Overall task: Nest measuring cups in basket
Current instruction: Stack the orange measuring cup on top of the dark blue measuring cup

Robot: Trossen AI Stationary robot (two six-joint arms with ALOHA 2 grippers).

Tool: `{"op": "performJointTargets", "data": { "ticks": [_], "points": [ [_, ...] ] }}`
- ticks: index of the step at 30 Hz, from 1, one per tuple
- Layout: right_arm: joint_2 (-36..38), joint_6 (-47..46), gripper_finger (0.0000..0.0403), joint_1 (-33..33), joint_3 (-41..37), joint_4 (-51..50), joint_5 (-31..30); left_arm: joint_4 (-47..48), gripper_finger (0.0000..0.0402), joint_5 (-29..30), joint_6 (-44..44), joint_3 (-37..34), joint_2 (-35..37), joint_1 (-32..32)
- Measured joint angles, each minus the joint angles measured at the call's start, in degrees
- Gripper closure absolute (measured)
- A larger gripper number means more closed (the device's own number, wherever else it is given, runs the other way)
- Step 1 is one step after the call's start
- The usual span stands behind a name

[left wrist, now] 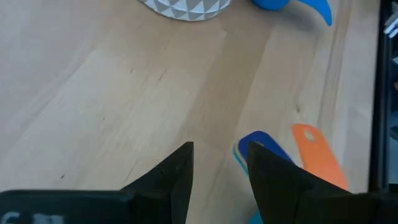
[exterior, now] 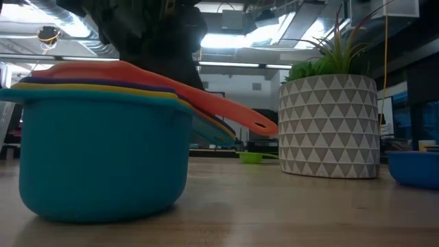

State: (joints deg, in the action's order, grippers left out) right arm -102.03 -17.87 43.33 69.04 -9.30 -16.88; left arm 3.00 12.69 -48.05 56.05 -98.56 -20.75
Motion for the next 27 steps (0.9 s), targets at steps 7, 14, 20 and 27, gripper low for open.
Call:
{"op": "performJointTargets", "data": {
  "ticks": [7, 14, 20, 27],
  "points": [
    [-6.5, 2.0, 0.0075, -3.6, 0.0, 5.5, 1.3, 4.3, 0.026, 0.2, -1.8, 0.0, 0.0, 0.0],
    [-10.4, 2.0, 0.0075, -6.5, 0.0, 7.9, 8.7, 5.6, 0.026, 0.3, -2.9, 0.0, 0.0, -0.4],
    [-10.9, 2.0, 0.0075, -8.1, 0.0, 8.3, 9.1, 5.6, 0.026, 0.0, -2.9, 0.0, 0.0, -1.2],
    [-10.9, 1.9, 0.0075, -10.4, 0.0, 8.2, 9.0, 5.6, 0.026, -0.1, -2.9, 0.0, 0.0, -2.5]
  ]
}}
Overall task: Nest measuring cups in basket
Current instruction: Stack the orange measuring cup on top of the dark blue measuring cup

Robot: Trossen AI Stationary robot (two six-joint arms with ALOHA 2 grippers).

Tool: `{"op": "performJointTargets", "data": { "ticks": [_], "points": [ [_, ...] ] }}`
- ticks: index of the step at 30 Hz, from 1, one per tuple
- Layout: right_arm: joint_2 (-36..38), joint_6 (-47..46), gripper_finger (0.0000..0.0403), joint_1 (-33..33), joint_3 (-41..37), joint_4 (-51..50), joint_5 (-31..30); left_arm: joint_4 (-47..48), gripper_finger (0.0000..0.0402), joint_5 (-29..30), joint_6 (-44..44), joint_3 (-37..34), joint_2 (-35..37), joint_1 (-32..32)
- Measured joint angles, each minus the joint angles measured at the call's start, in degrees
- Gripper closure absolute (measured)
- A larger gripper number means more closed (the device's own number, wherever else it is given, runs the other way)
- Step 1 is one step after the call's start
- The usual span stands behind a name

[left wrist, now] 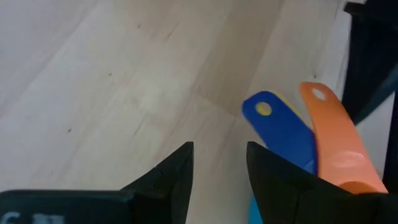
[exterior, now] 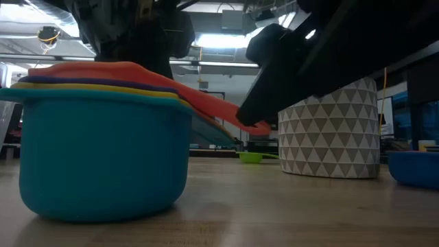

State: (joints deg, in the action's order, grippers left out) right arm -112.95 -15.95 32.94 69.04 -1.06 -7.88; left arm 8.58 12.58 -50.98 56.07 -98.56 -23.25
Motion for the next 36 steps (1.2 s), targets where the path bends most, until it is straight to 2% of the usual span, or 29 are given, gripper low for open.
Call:
{"op": "performJointTargets", "data": {
  "ticks": [12, 20, 30, 33, 36],
  "points": [
    [0.0, 0.1, 0.0075, -2.1, 0.0, 0.0, 0.0, -1.2, 0.026, -1.8, -3.1, 0.0, -4.1, -0.9],
    [0.0, 2.7, 0.0075, -3.1, 0.0, 0.0, 0.0, -5.0, 0.026, -1.8, -2.9, 0.0, -4.2, -0.7],
    [0.1, 2.7, 0.0075, -3.6, 0.0, -0.3, 0.3, -5.1, 0.026, -1.8, -2.5, 0.0, -4.2, -0.6],
    [0.2, 2.8, 0.0075, -3.5, 1.3, -2.8, 2.5, -5.2, 0.026, -1.8, -2.5, 0.0, -4.2, -0.6],
    [0.2, 2.0, 0.0075, -3.1, 4.1, -9.6, 4.3, -5.2, 0.026, -1.8, -2.4, 0.0, -4.2, -0.6]
  ]
}}
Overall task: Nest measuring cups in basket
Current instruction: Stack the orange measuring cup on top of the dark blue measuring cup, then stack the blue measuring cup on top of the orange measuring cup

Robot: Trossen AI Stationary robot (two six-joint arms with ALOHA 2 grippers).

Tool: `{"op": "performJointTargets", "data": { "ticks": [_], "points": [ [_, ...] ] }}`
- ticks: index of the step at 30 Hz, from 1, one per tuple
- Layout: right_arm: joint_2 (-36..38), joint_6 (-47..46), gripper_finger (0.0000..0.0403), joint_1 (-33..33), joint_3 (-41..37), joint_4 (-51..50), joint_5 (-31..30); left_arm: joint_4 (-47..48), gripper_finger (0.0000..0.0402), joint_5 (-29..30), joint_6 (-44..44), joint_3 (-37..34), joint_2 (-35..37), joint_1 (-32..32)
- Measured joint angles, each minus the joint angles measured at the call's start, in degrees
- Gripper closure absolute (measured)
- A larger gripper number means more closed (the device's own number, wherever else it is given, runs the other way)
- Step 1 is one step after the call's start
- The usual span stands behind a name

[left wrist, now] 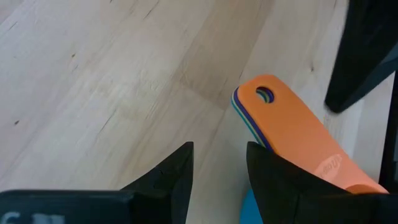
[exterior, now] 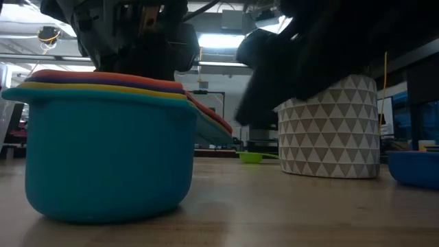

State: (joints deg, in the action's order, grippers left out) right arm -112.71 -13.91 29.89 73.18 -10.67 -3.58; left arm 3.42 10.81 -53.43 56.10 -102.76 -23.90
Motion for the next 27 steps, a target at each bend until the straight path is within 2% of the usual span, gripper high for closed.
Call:
{"op": "performJointTargets", "data": {
  "ticks": [9, 13, 18, 27],
  "points": [
    [0.1, -0.8, 0.0075, 3.1, 15.2, -29.3, 0.8, 0.0, 0.026, 0.0, 0.0, 0.0, 0.0, 0.0],
    [0.1, -1.2, 0.0075, 5.2, 20.2, -36.0, 0.7, 0.0, 0.026, 0.0, 0.0, 0.0, 0.0, 0.0],
    [0.5, -6.2, 0.0075, 7.9, 23.2, -43.4, 0.1, 0.0, 0.026, 0.0, 0.0, 0.0, 0.0, -0.2],
    [9.6, -22.2, 0.0075, 15.3, 18.7, -56.1, -15.1, -0.2, 0.026, 0.0, 0.0, 0.0, 0.0, -1.0]
  ]
}}
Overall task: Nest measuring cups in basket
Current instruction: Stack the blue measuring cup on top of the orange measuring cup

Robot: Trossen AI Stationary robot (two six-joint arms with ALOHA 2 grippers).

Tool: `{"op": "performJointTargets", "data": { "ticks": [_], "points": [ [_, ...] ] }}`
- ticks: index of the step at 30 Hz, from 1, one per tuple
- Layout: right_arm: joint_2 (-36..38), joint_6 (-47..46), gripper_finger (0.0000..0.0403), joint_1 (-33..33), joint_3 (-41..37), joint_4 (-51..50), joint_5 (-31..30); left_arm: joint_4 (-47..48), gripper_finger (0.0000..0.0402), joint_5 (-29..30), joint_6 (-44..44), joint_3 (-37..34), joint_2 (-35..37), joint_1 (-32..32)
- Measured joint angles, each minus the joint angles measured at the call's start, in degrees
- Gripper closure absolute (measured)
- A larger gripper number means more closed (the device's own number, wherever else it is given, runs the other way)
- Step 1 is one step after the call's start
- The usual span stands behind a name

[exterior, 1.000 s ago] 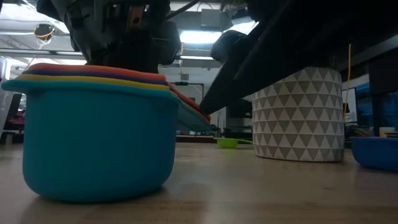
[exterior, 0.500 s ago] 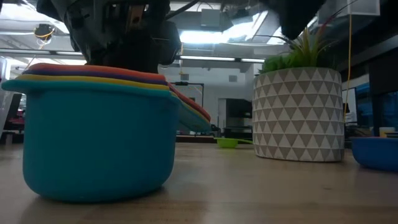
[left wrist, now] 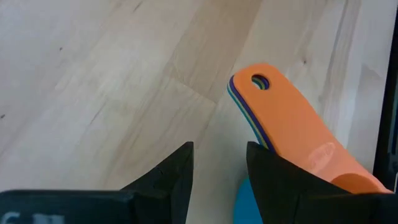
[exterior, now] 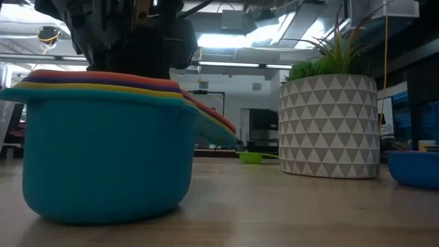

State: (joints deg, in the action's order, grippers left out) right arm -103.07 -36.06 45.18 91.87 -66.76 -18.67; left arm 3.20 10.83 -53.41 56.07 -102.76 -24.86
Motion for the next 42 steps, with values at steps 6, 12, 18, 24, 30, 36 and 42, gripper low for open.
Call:
{"op": "performJointTargets", "data": {
  "ticks": [6, 12, 18, 24, 30, 36, 42],
  "points": [
    [10.4, -10.1, 0.0075, 2.2, -11.6, 1.3, 2.1, 0.0, 0.026, 0.0, 0.0, 0.0, 0.0, -0.1],
    [20.7, -14.0, 0.0075, 1.1, -27.1, 10.7, 2.9, 0.0, 0.026, 0.0, 0.0, 0.0, 0.0, -0.1],
    [28.6, -15.4, 0.0075, -3.1, -39.8, 12.5, 3.4, 0.0, 0.026, 0.0, 0.0, 0.0, 0.0, -0.1],
    [32.2, -18.1, 0.0075, -8.9, -49.3, 24.5, 5.2, -0.1, 0.026, 0.0, 0.0, 0.0, 0.0, -0.1],
    [32.4, -18.0, 0.0075, -11.9, -53.9, 27.9, 5.6, -0.1, 0.026, 0.0, 0.0, 0.0, 0.0, 0.0],
    [32.4, -18.6, 0.0075, -12.8, -56.9, 33.6, 6.1, -0.1, 0.026, 0.0, 0.0, 0.0, 0.0, 0.0],
    [32.4, -18.3, 0.0075, -12.8, -59.9, 41.3, 6.4, -0.1, 0.026, 0.0, 0.0, 0.0, 0.0, 0.0]
  ]
}}
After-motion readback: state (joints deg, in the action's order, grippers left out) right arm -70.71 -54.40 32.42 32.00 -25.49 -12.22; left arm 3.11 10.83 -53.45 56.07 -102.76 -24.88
